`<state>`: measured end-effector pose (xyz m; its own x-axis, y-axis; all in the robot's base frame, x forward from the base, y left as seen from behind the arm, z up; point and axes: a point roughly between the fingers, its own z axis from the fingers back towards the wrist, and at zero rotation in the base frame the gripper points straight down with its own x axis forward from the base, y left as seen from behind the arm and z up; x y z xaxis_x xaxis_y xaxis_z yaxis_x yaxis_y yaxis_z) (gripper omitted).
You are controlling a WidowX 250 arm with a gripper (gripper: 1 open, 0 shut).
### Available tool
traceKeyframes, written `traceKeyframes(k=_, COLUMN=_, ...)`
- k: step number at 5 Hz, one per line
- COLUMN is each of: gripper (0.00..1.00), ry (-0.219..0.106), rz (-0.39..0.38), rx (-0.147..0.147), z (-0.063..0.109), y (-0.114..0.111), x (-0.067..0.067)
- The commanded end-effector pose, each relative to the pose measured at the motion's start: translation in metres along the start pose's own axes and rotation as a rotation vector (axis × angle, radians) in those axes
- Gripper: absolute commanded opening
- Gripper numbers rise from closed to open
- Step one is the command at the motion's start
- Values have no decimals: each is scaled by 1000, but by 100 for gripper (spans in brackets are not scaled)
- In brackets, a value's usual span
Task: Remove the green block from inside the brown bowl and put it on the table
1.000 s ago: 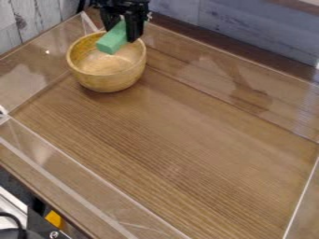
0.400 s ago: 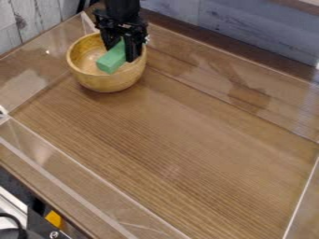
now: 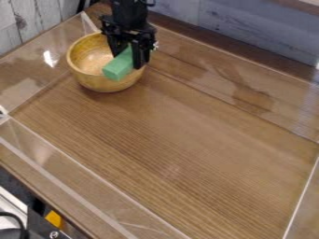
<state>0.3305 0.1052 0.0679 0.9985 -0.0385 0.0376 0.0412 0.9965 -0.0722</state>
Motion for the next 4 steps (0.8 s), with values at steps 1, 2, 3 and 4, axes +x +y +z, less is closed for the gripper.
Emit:
traceKeyframes(k=1, gripper=0, ry=-79, rz=34, rx=28, z=19, y=-10, x=6)
traceKeyframes(k=2, gripper=0, ry=-77, rz=2, rx=22, z=21, y=-16, x=3)
traceKeyframes(k=3, gripper=0, ry=-76, rz=-34, rx=14, z=24, y=-23, x=0)
traceKeyframes(k=4, gripper=0, ry=-75, rz=-68, rx=5, z=19, y=-27, x=-4)
